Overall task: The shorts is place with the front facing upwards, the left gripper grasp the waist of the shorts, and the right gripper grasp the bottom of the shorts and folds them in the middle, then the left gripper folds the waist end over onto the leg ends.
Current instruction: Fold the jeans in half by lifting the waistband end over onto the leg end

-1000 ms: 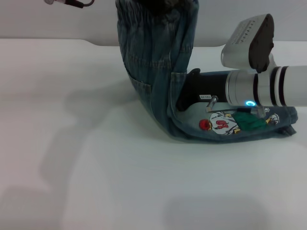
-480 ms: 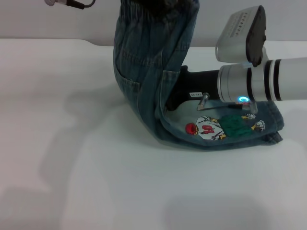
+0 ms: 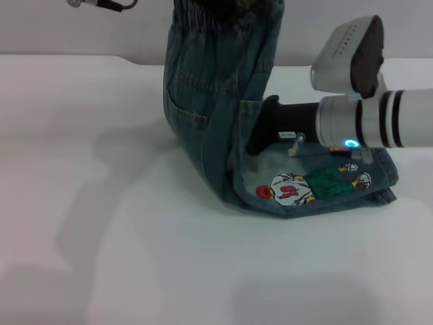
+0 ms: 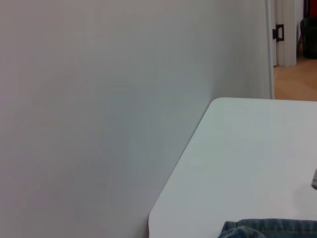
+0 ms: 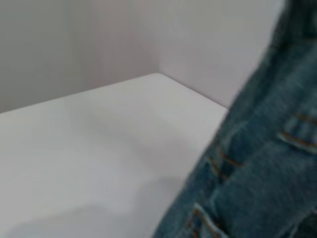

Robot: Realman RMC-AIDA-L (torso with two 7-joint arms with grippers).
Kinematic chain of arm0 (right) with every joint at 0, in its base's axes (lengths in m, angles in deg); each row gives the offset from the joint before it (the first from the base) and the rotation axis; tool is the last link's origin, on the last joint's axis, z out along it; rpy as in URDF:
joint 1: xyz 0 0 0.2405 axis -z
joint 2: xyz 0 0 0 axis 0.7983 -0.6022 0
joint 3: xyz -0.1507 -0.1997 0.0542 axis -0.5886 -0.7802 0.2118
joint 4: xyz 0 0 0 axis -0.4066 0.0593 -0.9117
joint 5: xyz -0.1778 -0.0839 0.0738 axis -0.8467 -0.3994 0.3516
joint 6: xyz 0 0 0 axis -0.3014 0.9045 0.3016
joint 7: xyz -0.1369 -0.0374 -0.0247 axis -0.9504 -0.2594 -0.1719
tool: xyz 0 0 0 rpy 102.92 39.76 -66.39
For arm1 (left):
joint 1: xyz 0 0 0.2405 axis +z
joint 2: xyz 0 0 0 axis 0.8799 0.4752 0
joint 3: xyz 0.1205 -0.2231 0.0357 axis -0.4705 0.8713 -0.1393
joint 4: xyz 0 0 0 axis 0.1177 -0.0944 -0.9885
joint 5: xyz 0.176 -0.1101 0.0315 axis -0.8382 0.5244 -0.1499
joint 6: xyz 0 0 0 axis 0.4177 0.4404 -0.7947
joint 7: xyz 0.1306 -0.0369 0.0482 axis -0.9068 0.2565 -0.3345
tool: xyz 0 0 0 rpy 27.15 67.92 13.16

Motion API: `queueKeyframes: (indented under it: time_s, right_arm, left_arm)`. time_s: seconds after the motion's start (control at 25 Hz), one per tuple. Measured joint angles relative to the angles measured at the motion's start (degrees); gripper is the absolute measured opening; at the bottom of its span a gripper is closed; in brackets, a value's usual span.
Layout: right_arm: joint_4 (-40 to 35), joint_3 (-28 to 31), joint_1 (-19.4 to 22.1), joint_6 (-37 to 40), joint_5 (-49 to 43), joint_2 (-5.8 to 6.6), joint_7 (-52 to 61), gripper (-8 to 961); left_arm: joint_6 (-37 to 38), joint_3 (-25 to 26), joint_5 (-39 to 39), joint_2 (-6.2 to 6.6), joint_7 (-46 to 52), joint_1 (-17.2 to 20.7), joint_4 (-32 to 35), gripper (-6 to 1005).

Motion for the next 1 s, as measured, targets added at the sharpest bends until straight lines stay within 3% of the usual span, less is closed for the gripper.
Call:
queueKeyframes:
  time_s: [0.64,1.0]
  right_arm:
    - [-0.9,3.2,5.4,-4.0,-2.5,0.41,0.0,125]
    - [-3.9,12.2,9.9,-14.1,-2.4,0.15,-0.6,124]
  left_arm:
    - [-0.1,-2.4,0.6,0.04,0.3,0.7,0.1,117]
    - [-1.9,-6.1,2.3,-0.09,0.4,1.0,-0.5,124]
